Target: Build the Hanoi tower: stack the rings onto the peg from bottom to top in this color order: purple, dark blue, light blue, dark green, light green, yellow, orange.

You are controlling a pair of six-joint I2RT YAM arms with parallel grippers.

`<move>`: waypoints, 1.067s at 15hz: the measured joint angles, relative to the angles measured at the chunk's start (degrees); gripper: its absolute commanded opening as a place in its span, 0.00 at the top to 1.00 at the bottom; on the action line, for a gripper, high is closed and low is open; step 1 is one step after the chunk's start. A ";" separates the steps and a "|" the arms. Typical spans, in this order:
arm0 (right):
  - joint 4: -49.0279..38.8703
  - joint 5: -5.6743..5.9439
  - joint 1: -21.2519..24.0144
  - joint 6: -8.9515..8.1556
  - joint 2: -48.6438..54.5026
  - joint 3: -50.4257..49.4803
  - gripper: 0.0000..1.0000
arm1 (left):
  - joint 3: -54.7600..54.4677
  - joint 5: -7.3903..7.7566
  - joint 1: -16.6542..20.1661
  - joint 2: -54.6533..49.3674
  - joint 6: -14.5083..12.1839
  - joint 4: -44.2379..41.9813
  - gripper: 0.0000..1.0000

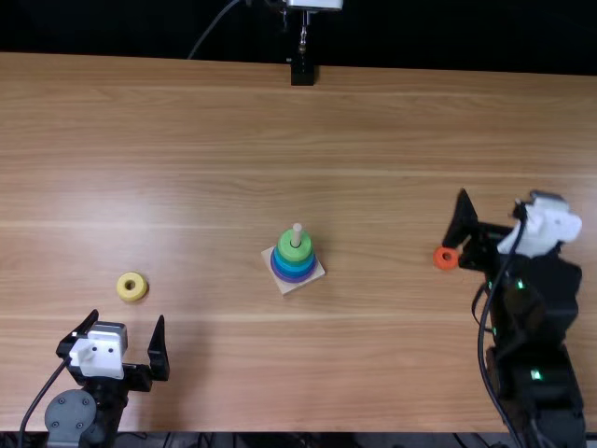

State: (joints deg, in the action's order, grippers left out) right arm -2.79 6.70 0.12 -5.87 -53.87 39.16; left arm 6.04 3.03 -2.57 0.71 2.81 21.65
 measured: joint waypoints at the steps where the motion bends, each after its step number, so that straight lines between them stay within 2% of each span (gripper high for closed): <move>1: -0.52 0.17 1.29 0.26 4.31 -4.50 0.00 | 0.00 0.02 0.00 0.00 0.02 0.00 0.00; 4: -0.57 0.15 1.53 1.05 20.37 -15.04 0.00 | 0.00 0.02 0.00 0.00 0.00 0.00 0.00; 5: -0.35 -0.17 1.53 1.22 25.86 -18.21 0.00 | 0.00 0.00 0.00 0.00 0.02 0.02 0.00; 6: 0.57 -1.62 1.53 1.55 31.10 -21.03 0.00 | 0.00 0.00 0.00 0.00 0.00 0.00 0.00; 7: 2.69 -3.80 1.55 2.43 35.12 -23.02 0.00 | 0.00 0.00 0.00 0.00 0.00 0.00 0.00; 9: 9.20 -8.98 3.28 5.25 41.13 -25.90 0.00 | 0.00 0.00 0.00 0.00 -0.02 0.02 0.00; 11: 13.75 -11.32 3.91 6.91 43.87 -28.06 0.00 | 0.00 -0.02 0.00 0.00 0.02 0.00 0.00; 13: 15.91 -12.20 3.91 7.28 47.93 -30.71 0.00 | 0.00 0.00 0.00 0.00 0.02 0.00 0.00; 16: 17.00 -12.26 3.89 7.28 52.43 -34.32 0.00 | 0.00 0.00 0.00 0.00 0.00 0.07 0.00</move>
State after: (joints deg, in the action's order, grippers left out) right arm 14.22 -5.56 4.01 1.41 -1.43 4.84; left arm 6.04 3.03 -2.57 0.71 2.81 21.71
